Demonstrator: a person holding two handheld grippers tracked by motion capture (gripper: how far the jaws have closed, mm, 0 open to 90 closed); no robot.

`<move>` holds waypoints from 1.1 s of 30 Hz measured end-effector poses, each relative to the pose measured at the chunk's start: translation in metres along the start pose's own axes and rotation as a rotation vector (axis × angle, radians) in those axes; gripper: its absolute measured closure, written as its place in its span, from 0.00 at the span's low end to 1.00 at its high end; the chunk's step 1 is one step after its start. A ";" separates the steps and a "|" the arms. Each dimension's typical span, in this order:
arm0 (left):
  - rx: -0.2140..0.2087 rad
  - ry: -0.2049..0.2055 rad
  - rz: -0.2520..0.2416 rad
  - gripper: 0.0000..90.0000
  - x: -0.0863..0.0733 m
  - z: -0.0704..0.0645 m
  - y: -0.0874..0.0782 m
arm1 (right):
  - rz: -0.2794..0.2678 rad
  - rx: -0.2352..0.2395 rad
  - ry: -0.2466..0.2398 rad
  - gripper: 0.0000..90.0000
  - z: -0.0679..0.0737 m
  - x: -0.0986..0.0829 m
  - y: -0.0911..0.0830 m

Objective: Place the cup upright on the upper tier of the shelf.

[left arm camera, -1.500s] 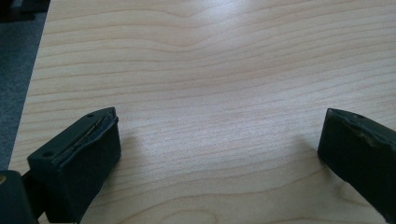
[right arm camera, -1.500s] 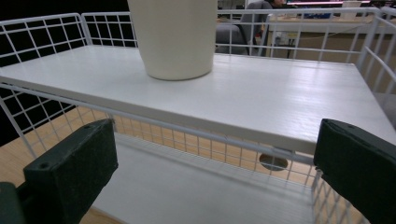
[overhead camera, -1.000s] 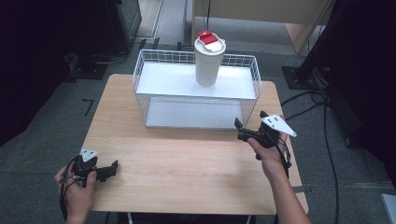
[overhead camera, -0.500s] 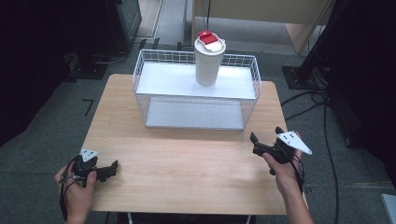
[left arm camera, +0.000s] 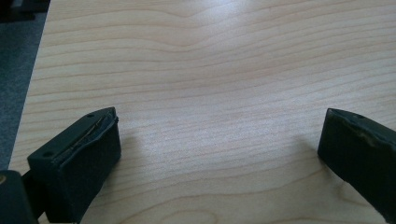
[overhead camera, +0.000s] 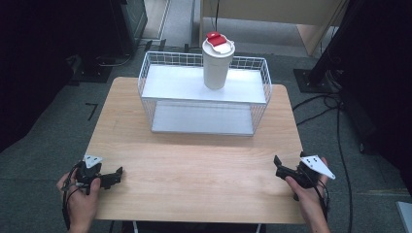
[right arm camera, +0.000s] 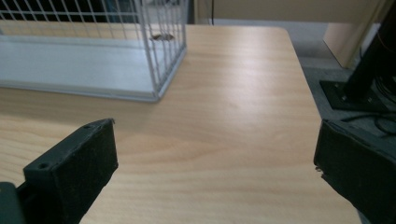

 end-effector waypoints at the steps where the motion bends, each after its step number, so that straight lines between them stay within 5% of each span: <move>1: 0.000 0.000 0.000 0.00 0.000 0.000 0.000 | 0.008 -0.011 0.005 0.00 -0.003 -0.003 -0.001; 12: 0.000 -0.001 0.000 0.00 0.000 0.000 0.000 | 0.097 -0.072 -0.014 0.00 -0.034 -0.034 -0.017; 20: 0.001 -0.002 -0.001 0.00 0.000 0.000 0.000 | 0.145 -0.092 -0.010 0.00 -0.047 -0.039 -0.023; 33: 0.001 -0.002 -0.001 0.00 0.000 0.000 0.000 | 0.365 -0.102 -0.035 0.00 -0.051 -0.046 -0.016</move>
Point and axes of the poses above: each handheld gripper's, and its own axes: y roughly forward along the jaws, x roughly out of its top, z roughly to its left, the point moved 2 cm from there along y, roughly forward along the jaws, and after that the axes turned 8 degrees about y, right-handed, at the moved point
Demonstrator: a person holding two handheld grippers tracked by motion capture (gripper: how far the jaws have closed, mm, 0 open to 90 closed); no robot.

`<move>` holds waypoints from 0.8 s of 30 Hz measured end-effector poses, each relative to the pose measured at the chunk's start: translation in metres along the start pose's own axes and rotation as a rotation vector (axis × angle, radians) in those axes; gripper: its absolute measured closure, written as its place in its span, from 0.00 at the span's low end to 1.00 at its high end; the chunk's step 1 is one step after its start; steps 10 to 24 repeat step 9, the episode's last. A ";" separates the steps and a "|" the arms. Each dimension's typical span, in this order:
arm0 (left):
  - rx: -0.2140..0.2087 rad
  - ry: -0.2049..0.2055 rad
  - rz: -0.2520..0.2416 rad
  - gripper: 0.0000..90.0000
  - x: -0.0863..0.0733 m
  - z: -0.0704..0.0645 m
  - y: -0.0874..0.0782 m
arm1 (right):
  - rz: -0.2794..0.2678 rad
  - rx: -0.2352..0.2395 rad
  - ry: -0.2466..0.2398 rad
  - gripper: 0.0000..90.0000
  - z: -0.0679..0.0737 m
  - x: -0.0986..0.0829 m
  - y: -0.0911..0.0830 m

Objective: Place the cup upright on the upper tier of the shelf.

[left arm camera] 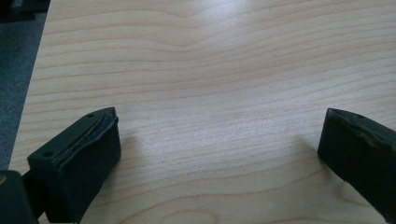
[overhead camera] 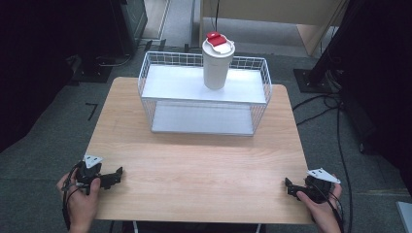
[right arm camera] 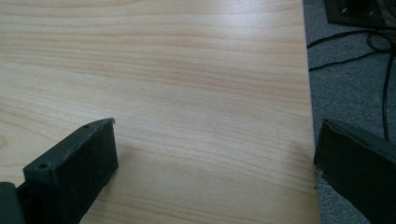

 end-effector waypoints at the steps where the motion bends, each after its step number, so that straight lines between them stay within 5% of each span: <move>1: 0.000 0.000 0.000 0.00 0.000 0.000 0.000 | 0.006 0.007 -0.005 0.00 0.000 0.000 0.000; 24: 0.000 0.000 0.000 0.00 0.000 0.000 0.000 | 0.015 0.032 -0.015 0.00 0.001 0.000 0.001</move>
Point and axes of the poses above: each handheld gripper's, and its own axes: y roughly forward along the jaws, x roughly out of its top, z roughly to its left, the point moved 2 cm from there along y, roughly forward along the jaws, and after that the axes turned 8 degrees about y, right-handed, at the moved point
